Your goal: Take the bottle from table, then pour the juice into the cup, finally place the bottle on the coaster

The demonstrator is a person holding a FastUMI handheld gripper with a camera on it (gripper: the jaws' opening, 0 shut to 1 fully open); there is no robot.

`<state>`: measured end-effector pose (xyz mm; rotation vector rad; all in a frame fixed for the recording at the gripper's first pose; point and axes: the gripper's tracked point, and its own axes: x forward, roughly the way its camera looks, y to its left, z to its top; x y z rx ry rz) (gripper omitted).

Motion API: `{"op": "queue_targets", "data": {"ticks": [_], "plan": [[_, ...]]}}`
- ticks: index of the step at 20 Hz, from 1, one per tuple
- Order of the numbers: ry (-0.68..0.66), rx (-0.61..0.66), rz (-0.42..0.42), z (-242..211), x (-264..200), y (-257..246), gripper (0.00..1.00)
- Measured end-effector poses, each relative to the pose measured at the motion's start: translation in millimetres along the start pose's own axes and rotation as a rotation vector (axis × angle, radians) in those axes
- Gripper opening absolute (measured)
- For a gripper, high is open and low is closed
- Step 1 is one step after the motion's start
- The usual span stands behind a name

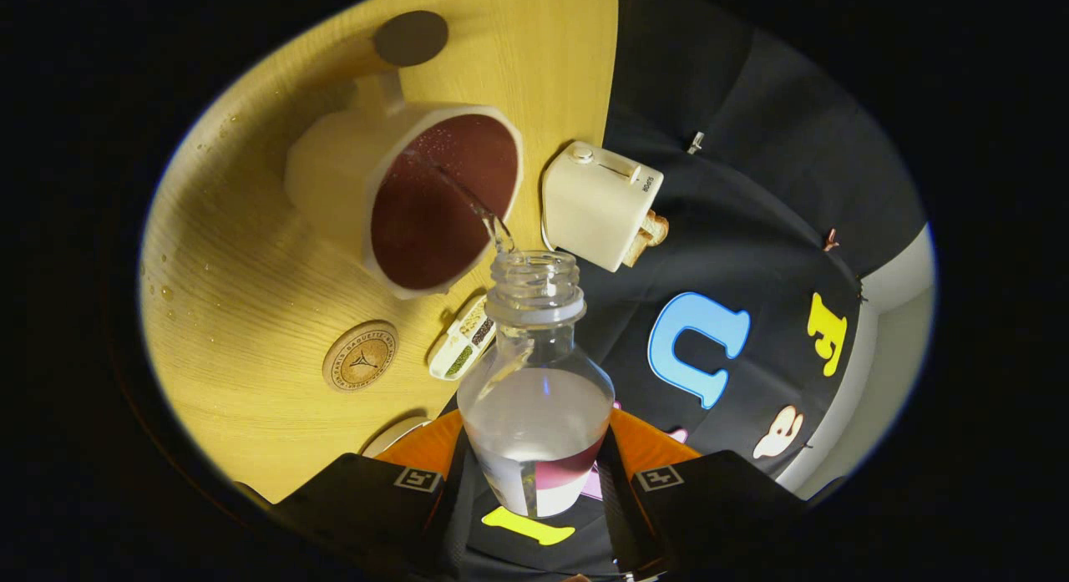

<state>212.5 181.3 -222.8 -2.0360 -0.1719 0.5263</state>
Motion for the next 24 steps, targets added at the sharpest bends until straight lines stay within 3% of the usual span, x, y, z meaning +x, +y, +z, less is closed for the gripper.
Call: {"op": "queue_targets", "data": {"ticks": [24], "plan": [[-0.039,-0.252,-0.020,-7,9,-34,0.69]]}}
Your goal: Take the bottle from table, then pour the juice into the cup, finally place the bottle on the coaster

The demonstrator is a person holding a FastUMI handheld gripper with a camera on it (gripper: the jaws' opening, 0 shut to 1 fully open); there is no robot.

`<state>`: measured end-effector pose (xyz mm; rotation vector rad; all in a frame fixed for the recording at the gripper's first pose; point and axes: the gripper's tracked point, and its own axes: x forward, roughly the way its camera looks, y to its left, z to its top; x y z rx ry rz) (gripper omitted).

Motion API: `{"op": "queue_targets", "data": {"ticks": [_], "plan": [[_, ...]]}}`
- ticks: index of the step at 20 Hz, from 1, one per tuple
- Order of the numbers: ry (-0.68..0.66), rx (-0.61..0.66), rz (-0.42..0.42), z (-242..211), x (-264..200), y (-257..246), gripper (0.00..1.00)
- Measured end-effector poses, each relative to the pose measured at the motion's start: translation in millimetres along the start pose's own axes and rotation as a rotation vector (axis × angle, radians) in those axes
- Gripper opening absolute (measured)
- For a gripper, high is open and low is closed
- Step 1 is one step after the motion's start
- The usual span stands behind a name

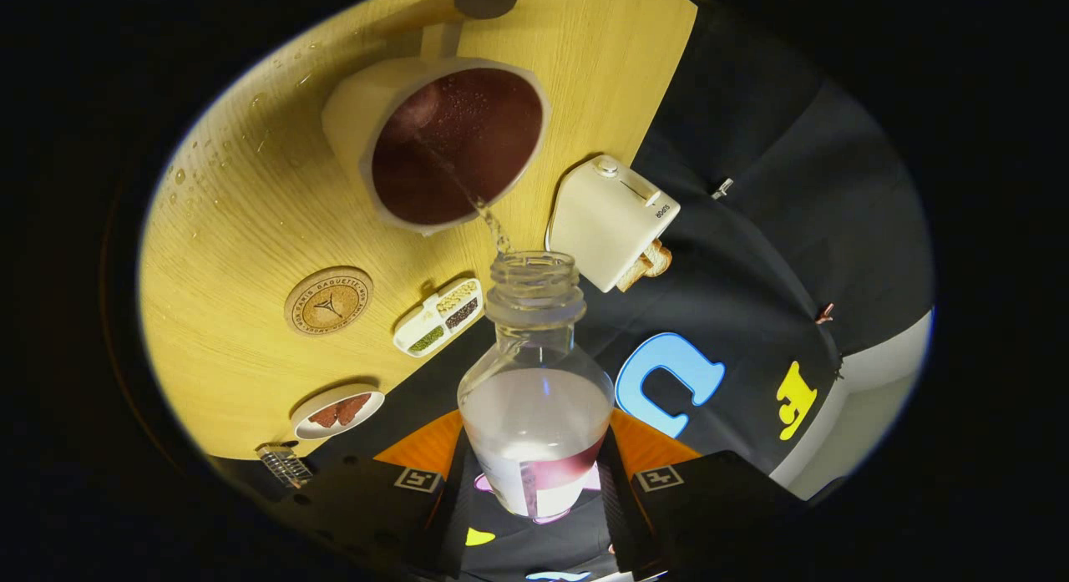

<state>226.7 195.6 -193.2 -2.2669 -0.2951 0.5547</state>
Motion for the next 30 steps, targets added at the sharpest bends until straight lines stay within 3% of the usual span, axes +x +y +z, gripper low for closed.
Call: {"op": "queue_targets", "data": {"ticks": [12,30], "plan": [[-0.025,-0.064,-0.016,9,-8,-13,0.69],[-0.017,-0.073,0.049,22,0,-6,0.69]]}}
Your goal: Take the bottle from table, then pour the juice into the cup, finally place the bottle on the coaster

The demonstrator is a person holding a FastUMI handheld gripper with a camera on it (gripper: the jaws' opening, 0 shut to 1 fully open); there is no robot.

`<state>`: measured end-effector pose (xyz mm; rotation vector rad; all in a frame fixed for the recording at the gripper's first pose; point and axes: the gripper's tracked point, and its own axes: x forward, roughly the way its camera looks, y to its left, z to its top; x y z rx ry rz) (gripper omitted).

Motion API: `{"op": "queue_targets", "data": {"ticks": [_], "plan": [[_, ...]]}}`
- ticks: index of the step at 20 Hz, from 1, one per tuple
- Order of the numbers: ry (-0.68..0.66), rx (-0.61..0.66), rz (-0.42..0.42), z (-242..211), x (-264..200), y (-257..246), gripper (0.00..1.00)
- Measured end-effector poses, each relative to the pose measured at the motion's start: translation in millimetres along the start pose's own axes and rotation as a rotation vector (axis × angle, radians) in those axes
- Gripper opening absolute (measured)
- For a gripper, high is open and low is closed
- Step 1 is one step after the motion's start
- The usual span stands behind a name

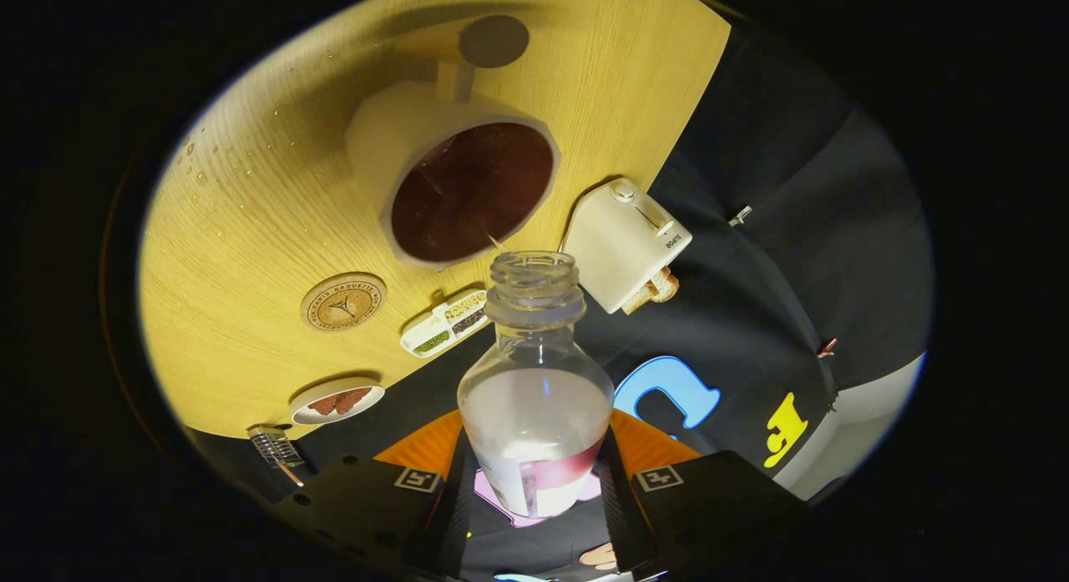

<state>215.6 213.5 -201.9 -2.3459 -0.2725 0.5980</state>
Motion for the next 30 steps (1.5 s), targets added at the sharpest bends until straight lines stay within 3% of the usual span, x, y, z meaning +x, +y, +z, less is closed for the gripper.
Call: {"op": "queue_targets", "data": {"ticks": [8,17,22,27,30], "plan": [[-0.025,0.034,0.008,0,14,14,0.69],[-0.072,0.261,-0.057,-8,12,14,0.69],[-0.050,0.532,-0.106,-46,-5,5,0.69],[0.037,0.908,-0.108,-99,-7,9,0.69],[0.068,1.125,-0.150,-133,-10,1,0.69]]}}
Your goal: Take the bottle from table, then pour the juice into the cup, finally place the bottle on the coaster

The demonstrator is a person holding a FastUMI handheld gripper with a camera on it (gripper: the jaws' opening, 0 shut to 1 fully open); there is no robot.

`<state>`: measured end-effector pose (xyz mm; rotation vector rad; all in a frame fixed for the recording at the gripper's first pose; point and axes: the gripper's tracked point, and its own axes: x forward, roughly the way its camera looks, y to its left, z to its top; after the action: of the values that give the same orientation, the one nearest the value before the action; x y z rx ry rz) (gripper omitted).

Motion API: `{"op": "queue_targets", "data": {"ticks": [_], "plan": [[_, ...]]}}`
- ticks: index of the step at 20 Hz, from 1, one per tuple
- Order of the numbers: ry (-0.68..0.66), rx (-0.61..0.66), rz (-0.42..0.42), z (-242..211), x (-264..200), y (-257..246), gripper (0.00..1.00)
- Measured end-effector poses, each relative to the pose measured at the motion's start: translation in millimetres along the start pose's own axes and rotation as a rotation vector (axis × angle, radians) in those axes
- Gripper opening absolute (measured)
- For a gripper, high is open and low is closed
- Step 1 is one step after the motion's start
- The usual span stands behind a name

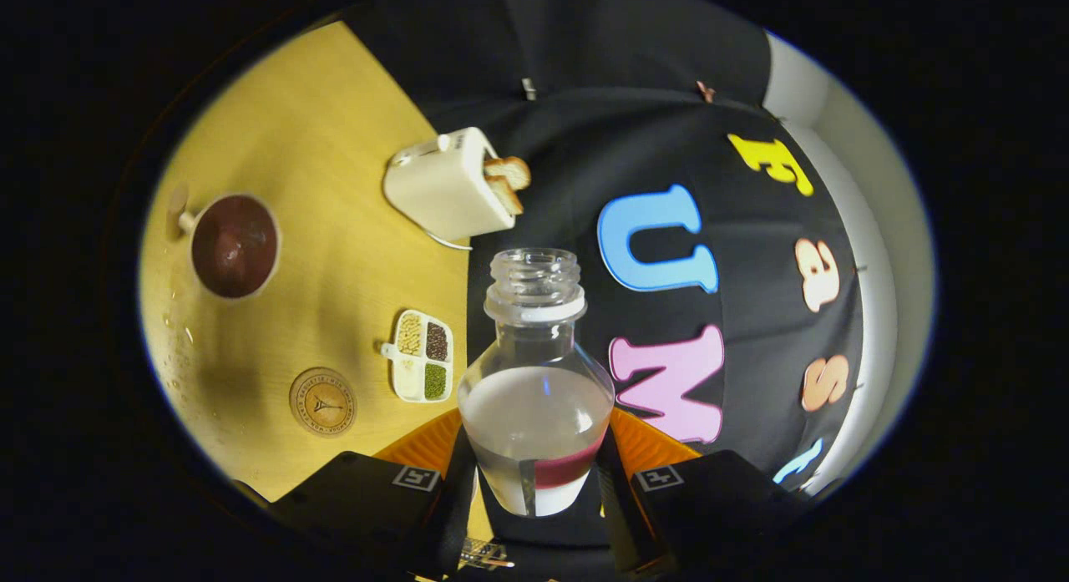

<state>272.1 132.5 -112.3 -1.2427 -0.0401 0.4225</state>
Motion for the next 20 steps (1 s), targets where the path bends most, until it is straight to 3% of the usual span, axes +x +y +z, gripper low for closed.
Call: {"op": "queue_targets", "data": {"ticks": [2,8,15,20], "plan": [[0.001,0.134,-0.033,-2,3,-19,0.69],[0.027,0.513,0.000,-18,10,-26,0.70],[0.014,0.927,0.119,-15,8,30,0.69],[0.120,1.148,0.177,-35,23,91,0.70]]}}
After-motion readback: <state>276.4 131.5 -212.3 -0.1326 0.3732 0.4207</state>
